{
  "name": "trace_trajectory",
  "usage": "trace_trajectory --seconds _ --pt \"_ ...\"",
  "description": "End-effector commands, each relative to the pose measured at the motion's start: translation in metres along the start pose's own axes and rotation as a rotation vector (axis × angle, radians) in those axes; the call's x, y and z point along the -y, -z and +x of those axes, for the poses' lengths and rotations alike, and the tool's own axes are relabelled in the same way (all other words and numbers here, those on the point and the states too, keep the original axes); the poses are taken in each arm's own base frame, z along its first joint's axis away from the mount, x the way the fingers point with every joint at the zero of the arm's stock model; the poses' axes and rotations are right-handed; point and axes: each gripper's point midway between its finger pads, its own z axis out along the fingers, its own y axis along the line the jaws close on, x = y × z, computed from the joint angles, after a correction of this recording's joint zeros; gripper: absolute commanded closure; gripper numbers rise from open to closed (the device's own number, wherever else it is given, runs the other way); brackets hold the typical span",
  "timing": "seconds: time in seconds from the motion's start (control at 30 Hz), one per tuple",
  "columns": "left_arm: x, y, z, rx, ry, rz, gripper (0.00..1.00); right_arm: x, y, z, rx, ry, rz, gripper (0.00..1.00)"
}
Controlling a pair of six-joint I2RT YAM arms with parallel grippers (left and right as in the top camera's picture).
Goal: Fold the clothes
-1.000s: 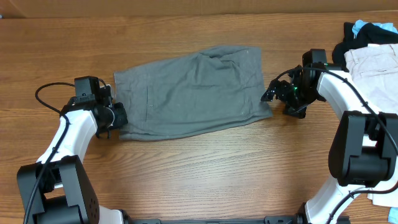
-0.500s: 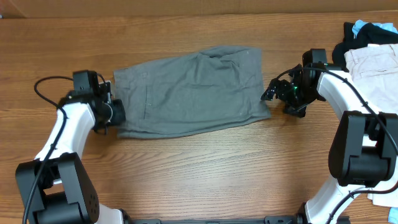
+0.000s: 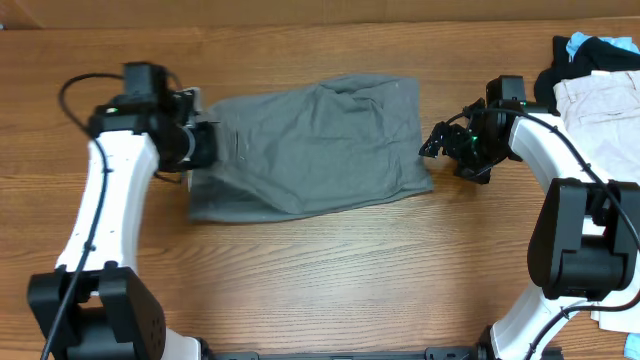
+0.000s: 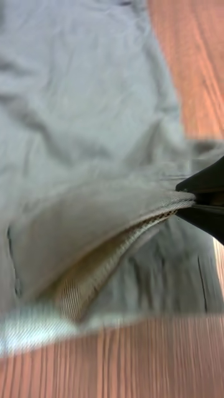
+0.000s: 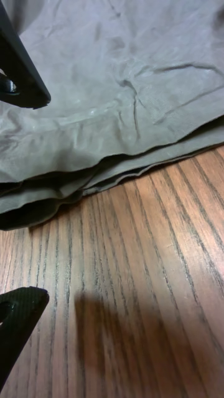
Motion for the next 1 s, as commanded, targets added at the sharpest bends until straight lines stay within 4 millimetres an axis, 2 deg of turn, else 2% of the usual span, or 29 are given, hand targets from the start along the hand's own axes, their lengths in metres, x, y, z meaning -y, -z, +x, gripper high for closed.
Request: trace_trajectory --seconds 0.0,0.1,0.3,0.33,0.43,0.47,0.5,0.53,0.57,0.67,0.83,0.97 --pt "0.005 -0.004 0.003 -0.007 0.018 -0.077 0.94 -0.001 -0.003 0.003 -0.014 0.000 -0.005 0.05" --pt "-0.013 -0.008 0.010 -0.020 0.053 -0.171 0.94 -0.001 -0.003 0.004 -0.018 -0.002 -0.004 0.05" --pt "-0.052 -0.016 0.026 -0.059 0.147 -0.220 0.96 -0.001 -0.003 0.005 -0.021 -0.003 -0.003 0.04" --pt "-0.060 -0.017 0.028 -0.060 0.164 -0.230 0.94 -0.001 -0.003 0.005 -0.021 -0.003 -0.003 0.04" --pt "-0.081 -0.022 0.031 -0.049 0.210 -0.242 0.65 -0.001 -0.003 0.005 -0.020 -0.003 -0.003 0.04" --pt "-0.088 -0.025 0.033 -0.044 0.225 -0.242 0.33 -0.001 -0.003 0.005 -0.020 -0.003 -0.003 0.04" --pt "-0.090 -0.026 0.034 -0.046 0.232 -0.244 0.12 -0.001 -0.003 0.005 -0.020 -0.003 -0.003 0.04" --pt "-0.092 -0.026 0.036 -0.048 0.238 -0.245 0.03 -0.001 -0.003 0.005 -0.021 -0.003 -0.003 0.04" --pt "-0.093 -0.026 0.037 -0.050 0.237 -0.245 0.00 -0.001 -0.003 0.005 -0.021 -0.003 -0.003 0.04" --pt "-0.091 -0.027 0.035 -0.045 0.219 -0.231 0.00 -0.001 -0.003 0.005 -0.021 -0.003 -0.003 0.03" --pt "-0.092 -0.032 0.017 0.022 0.180 -0.207 0.00 0.000 -0.003 0.007 -0.028 -0.006 -0.001 0.03" --pt "-0.091 -0.052 0.015 -0.009 0.174 -0.119 0.00 0.001 -0.002 0.010 -0.041 -0.008 0.004 0.01"
